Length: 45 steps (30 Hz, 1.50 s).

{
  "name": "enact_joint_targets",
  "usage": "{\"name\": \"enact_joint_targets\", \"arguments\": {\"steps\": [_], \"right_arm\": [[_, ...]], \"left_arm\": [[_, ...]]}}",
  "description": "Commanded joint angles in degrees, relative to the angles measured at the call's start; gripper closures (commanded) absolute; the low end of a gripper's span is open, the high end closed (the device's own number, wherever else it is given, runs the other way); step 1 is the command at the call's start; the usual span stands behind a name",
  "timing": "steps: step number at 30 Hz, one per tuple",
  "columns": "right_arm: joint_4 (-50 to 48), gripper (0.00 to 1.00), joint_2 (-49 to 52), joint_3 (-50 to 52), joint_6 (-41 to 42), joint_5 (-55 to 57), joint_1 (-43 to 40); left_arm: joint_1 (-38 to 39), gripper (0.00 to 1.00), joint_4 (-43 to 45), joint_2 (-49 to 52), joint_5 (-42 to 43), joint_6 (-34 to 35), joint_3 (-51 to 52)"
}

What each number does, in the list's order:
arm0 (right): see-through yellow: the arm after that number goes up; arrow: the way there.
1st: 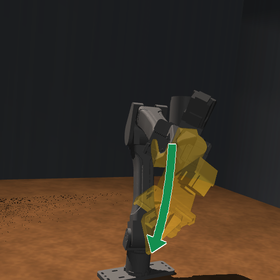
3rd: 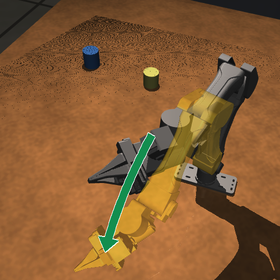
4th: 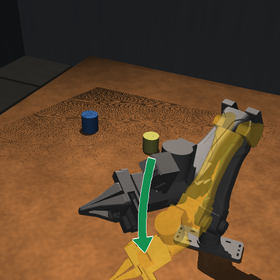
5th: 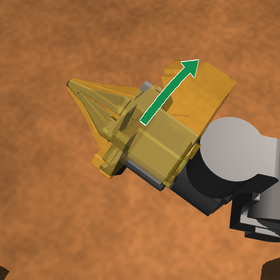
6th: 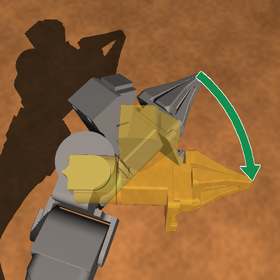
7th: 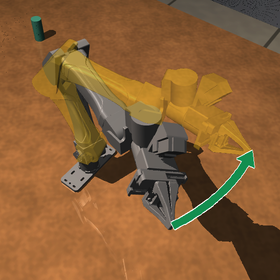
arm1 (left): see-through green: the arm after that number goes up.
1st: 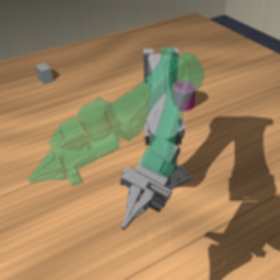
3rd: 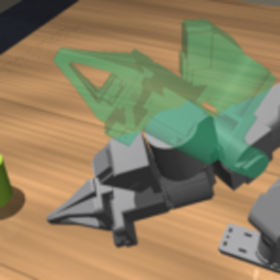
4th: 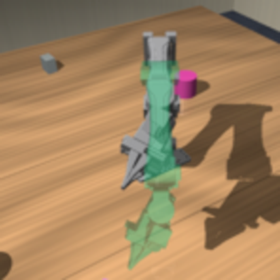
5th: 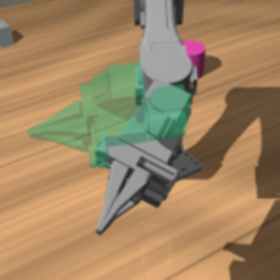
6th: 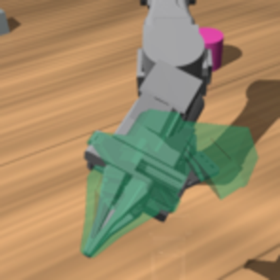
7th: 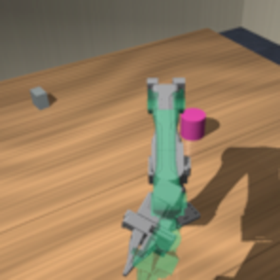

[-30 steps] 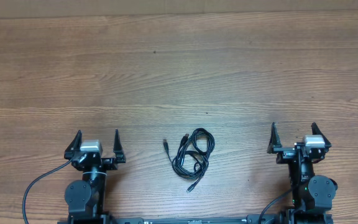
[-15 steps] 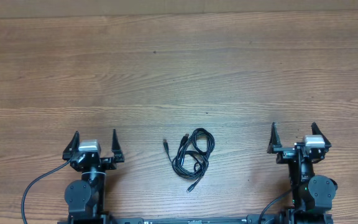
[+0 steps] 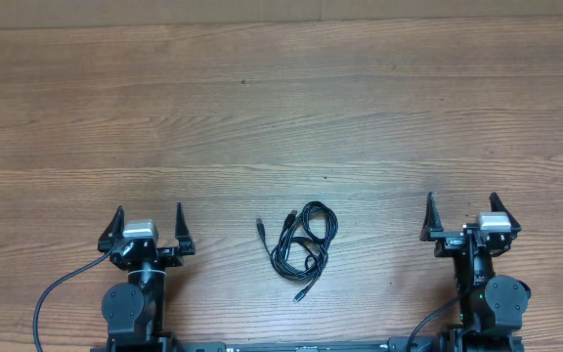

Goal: Untangle cables

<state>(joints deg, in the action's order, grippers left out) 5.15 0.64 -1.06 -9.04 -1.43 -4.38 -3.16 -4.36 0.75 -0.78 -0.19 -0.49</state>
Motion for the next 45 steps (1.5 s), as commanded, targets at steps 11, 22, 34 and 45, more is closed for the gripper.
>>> {"name": "enact_joint_targets", "arguments": {"steps": [11, 22, 34, 45], "right_arm": [[-0.31, 0.00, -0.09, 0.57, 0.20, 0.50, 0.17], [-0.31, 0.00, -0.09, 0.57, 0.20, 0.50, 0.17], [-0.31, 0.00, -0.09, 0.57, 0.20, 0.50, 0.17], [-0.31, 0.00, -0.09, 0.57, 0.20, 0.50, 0.17]], "left_arm": [[-0.57, 0.00, 0.00, -0.48, -0.66, 0.63, 0.22], [-0.57, 0.00, -0.07, -0.48, -0.22, 2.16, 0.22], [-0.57, 0.00, -7.61, -0.48, 2.29, 2.12, -4.46], [-0.57, 0.00, -13.42, -0.37, 3.80, 2.08, -8.02]]}}
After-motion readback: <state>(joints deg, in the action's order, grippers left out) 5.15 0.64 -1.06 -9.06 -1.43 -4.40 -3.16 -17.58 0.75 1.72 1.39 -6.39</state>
